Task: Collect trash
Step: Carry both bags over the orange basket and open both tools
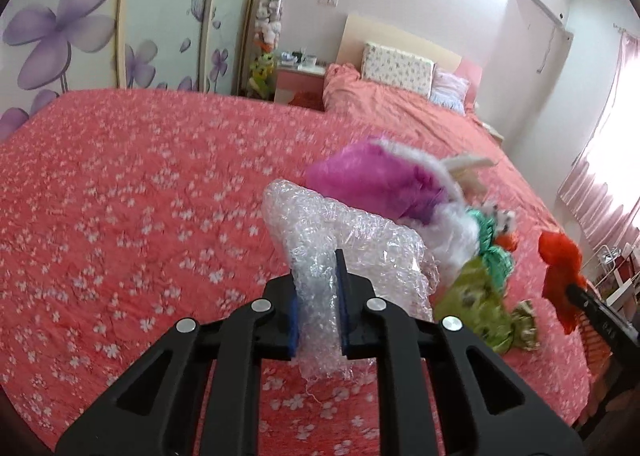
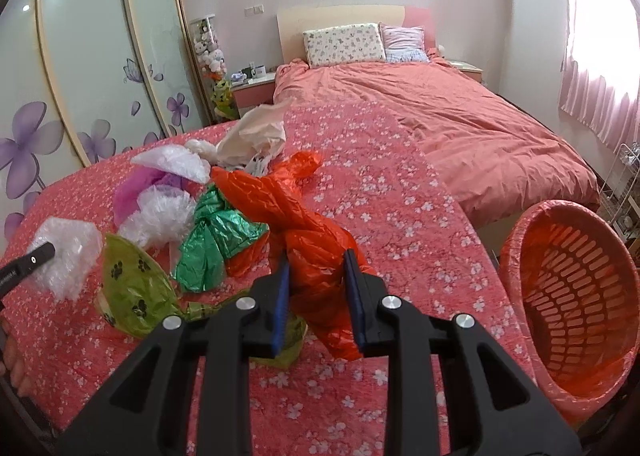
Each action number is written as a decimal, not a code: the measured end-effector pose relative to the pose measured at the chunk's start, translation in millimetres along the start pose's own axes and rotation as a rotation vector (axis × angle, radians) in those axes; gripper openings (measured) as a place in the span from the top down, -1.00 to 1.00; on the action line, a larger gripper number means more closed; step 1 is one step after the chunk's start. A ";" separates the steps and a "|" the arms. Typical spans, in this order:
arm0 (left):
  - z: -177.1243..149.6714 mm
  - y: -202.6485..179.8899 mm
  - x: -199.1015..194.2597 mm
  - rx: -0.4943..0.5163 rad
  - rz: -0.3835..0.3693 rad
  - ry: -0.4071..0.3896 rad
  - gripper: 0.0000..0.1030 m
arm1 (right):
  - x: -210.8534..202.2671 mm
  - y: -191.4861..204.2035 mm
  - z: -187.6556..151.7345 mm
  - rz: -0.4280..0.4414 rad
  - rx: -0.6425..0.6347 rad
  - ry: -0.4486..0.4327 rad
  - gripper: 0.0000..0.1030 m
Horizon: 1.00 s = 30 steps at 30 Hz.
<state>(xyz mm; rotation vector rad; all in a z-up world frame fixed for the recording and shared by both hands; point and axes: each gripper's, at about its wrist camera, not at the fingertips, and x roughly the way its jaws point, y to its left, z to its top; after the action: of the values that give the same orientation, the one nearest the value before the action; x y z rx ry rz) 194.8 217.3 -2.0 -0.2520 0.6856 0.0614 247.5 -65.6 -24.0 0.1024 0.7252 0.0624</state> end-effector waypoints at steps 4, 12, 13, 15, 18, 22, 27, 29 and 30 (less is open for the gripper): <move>7.6 -14.2 -8.3 0.018 -0.016 -0.027 0.73 | -11.0 -4.4 2.1 0.003 0.008 -0.022 0.50; 21.4 -59.7 -25.1 0.089 -0.071 -0.074 0.73 | -40.0 -21.4 8.7 -0.009 0.029 -0.085 0.50; 21.9 -64.9 -25.9 0.095 -0.076 -0.077 0.73 | -44.8 -25.4 9.4 -0.015 0.035 -0.096 0.50; 22.7 -80.5 -27.7 0.118 -0.102 -0.086 0.73 | -51.2 -31.0 10.3 -0.022 0.042 -0.110 0.50; 21.9 -99.7 -28.4 0.149 -0.130 -0.095 0.73 | -61.6 -42.3 11.5 -0.037 0.058 -0.133 0.50; 19.4 -128.8 -25.7 0.192 -0.179 -0.094 0.73 | -75.2 -60.3 11.2 -0.067 0.082 -0.163 0.50; 12.7 -162.0 -19.7 0.239 -0.238 -0.082 0.73 | -89.2 -84.9 9.4 -0.096 0.121 -0.190 0.50; 9.5 -172.3 -17.1 0.252 -0.259 -0.072 0.73 | -93.1 -95.4 7.8 -0.109 0.137 -0.197 0.50; 7.8 -177.6 -15.8 0.258 -0.268 -0.068 0.73 | -93.7 -100.8 7.3 -0.116 0.146 -0.200 0.50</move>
<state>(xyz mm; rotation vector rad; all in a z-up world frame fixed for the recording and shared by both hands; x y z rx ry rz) 212.0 47.7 51.0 -0.0913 0.5804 -0.2724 184.6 -174.9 31.5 0.2027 0.5345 -0.1101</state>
